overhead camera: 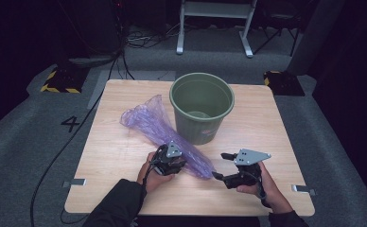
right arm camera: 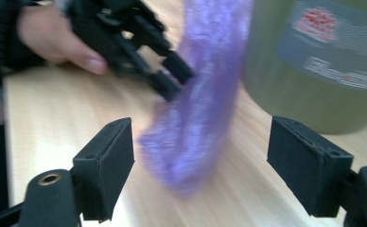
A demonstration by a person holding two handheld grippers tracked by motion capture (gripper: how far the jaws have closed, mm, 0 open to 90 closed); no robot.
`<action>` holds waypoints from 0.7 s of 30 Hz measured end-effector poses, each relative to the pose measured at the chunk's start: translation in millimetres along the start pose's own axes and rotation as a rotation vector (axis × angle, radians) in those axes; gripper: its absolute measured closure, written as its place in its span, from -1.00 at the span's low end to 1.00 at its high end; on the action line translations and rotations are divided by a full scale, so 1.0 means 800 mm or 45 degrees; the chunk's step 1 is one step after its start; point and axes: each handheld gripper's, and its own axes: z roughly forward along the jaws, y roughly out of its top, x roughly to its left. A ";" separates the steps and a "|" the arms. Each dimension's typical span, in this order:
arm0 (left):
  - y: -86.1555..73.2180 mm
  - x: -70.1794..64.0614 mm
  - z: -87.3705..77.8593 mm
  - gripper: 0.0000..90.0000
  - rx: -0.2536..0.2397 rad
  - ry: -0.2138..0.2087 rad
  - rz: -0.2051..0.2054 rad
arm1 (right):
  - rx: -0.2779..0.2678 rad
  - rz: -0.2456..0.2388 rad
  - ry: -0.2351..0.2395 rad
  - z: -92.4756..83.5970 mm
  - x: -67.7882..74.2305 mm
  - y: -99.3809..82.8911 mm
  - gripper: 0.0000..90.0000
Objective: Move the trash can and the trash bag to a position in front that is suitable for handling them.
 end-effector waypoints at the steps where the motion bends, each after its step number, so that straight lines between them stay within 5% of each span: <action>1: 0.000 0.000 0.000 0.35 -0.001 0.011 -0.011 | -0.001 0.003 0.013 0.002 0.003 0.000 -0.48; 6: -0.002 0.002 -0.001 0.32 -0.005 0.024 -0.031 | 0.116 -0.015 -0.007 0.035 0.010 -0.017 -0.42; 10: -0.004 0.003 -0.003 0.28 -0.009 0.018 -0.036 | 0.157 0.012 -0.060 0.058 -0.001 -0.031 0.05; 13: -0.006 0.005 -0.004 0.22 -0.009 0.012 -0.033 | 0.145 0.071 -0.064 0.063 -0.013 -0.038 0.34; 21: -0.010 0.009 -0.017 -0.10 -0.046 0.006 -0.008 | 0.158 0.030 -0.105 0.060 -0.034 -0.049 0.75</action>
